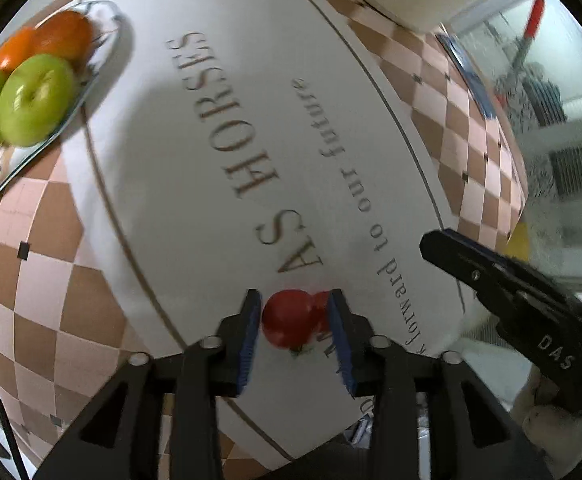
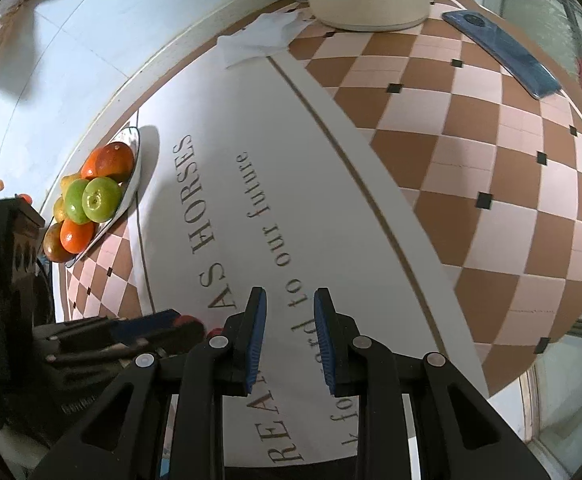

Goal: Organize fruits
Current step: 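Grasp a red tomato with the left tool while the right tool grasps the other tomato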

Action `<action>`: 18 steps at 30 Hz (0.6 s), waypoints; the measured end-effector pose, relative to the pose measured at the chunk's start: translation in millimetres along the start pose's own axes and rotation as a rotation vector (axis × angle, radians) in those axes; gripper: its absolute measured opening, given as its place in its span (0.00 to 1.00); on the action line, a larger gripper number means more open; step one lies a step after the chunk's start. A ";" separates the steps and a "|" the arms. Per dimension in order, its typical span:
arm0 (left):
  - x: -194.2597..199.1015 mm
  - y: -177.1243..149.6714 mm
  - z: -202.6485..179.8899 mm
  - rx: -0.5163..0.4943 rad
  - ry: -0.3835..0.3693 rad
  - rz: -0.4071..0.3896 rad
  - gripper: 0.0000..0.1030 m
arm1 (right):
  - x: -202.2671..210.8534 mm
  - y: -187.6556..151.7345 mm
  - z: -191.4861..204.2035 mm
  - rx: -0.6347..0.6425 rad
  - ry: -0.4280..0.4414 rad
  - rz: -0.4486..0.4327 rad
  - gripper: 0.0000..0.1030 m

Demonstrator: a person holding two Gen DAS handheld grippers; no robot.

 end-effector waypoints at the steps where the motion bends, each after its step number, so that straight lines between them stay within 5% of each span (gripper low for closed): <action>1: -0.4 -1.0 -6.6 -0.022 0.009 -0.006 0.36 | 0.7 -0.4 -1.8 -0.005 -0.002 -0.002 0.26; 9: -4.7 2.6 -30.2 -0.105 0.080 -0.052 0.45 | 0.5 -8.3 -18.1 -0.052 -0.014 -0.005 0.26; 12: -3.9 4.1 -28.0 -0.102 0.088 -0.068 0.42 | -0.5 -11.1 -19.6 -0.060 -0.007 -0.001 0.26; 15: 0.1 6.2 -14.3 -0.056 0.070 -0.070 0.25 | -0.8 -13.5 -16.6 -0.059 0.013 0.004 0.26; 18: 6.0 10.9 3.2 0.010 0.042 -0.067 0.24 | -3.9 -15.7 -7.3 -0.049 0.043 0.010 0.26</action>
Point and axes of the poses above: each gripper's, at about its wrist camera, not at the fingertips, and x roughly against the way its jaws point, z to its left, y to its top, the point moved 6 cm from there along -x, roughly the way its jaws point, and after that the axes turned 15 degrees about y, right-handed, at the moved point
